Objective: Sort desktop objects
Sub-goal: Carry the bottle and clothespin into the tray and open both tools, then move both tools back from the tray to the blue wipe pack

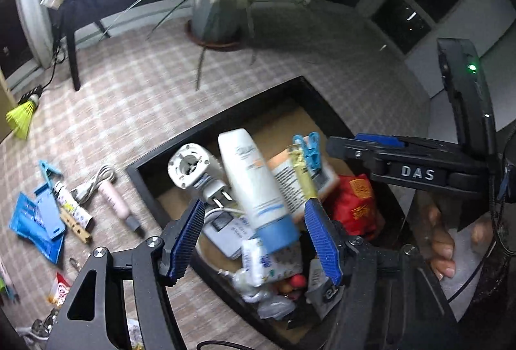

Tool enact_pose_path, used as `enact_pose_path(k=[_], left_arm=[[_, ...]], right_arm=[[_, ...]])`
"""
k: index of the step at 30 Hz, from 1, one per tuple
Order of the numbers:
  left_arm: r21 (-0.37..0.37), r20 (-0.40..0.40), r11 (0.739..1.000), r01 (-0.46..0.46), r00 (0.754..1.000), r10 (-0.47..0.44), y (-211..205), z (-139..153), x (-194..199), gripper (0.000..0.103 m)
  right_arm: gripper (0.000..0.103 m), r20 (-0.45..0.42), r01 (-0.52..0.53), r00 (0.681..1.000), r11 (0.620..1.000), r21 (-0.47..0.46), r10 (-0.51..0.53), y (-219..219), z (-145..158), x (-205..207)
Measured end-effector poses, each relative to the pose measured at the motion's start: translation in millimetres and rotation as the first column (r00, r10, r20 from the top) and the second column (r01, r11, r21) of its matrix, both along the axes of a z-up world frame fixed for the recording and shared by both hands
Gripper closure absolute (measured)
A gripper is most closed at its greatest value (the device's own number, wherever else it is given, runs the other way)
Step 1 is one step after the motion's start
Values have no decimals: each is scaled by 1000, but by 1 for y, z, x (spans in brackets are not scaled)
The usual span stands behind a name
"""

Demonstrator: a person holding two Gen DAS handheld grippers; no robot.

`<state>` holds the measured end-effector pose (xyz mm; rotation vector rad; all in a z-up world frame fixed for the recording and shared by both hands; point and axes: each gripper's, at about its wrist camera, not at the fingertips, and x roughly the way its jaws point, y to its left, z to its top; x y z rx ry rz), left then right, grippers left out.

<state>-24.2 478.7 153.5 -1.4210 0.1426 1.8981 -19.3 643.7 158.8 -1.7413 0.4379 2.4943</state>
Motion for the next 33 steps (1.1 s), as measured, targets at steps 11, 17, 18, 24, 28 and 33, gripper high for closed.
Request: enact_pose_path(k=[11,17,18,24,28,33], left_arm=[[-49,-25,991,-128,992,127,-58,-12,-21,41],[-112,-132,975,-193,975,178,-97,-12,-14,41],[-121,-145,970,-211,970,193,-105,-11,-12,41],[-107,-169,951,-289,948,269,-147,-6,-6,41],[-105,-186,938,-331,933,308,-165,-4,-2,41],[-85,-164,922,-377,918,360,-183,-9,-4,41]], right_arm=[[44,-3,-90,996,995,41,90,-54,-4,-13],[44,-47,-172,983,983,68,175,-96,4,-12],[44,-55,-185,980,980,73,189,-102,5,-12],[44,-112,-266,955,961,80,274,-147,11,-10],[44,-146,-311,935,946,92,322,-177,13,-9],[44,-174,-331,924,940,80,340,-199,8,-7]])
